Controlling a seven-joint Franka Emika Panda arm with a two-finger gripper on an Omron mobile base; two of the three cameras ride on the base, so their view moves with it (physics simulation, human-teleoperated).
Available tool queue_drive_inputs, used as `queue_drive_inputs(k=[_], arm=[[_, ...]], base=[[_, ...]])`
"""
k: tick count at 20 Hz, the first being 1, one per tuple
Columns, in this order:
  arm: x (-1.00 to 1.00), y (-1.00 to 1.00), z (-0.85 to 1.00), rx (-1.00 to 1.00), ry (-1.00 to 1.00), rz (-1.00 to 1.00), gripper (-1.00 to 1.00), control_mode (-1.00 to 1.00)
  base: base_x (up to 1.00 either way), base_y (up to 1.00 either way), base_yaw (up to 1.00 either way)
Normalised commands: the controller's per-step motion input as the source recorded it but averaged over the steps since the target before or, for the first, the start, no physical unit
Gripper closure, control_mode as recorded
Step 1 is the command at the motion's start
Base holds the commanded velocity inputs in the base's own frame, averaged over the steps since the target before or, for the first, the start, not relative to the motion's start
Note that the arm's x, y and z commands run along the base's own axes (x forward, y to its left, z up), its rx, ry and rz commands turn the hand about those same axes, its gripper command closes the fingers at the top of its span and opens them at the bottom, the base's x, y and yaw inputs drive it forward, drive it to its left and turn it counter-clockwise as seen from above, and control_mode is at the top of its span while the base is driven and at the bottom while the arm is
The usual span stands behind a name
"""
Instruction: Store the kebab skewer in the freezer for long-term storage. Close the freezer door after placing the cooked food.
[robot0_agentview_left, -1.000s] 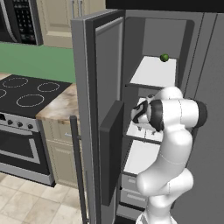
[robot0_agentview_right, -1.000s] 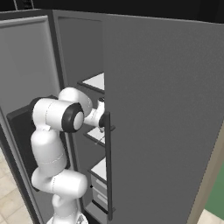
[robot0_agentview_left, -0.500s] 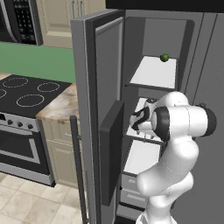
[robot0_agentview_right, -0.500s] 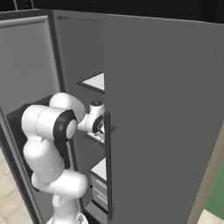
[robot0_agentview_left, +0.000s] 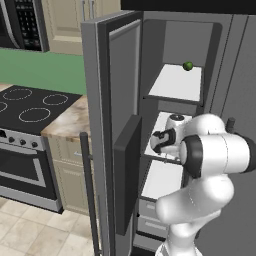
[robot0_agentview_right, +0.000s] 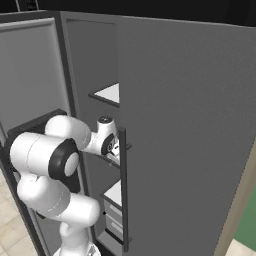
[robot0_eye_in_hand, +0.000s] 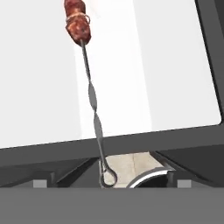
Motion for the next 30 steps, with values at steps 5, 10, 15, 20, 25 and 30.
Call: queue_drive_inputs(k=[5,10,15,20,25,30], arm=[[-0.36,0.18,0.45,-0.07,0.00,0.00,-1.00,-1.00],[-0.31,0.13,0.57,-0.08,0.00,0.00,-1.00,-1.00],[-0.39,0.14,0.46,-0.07,0.00,0.00,-1.00,-1.00],[-0.53,0.04,0.41,0.00,-0.03,0.00,-1.00,-1.00],[-0.40,-0.03,0.55,0.08,0.01,0.01,-1.00,-1.00],[-0.32,0.00,0.61,0.07,0.08,0.07,-1.00,-1.00]], base=[[0.00,0.00,0.00],[0.00,0.00,0.00],[0.00,0.00,0.00],[0.00,0.00,0.00],[0.00,0.00,0.00],[0.00,0.00,0.00]])
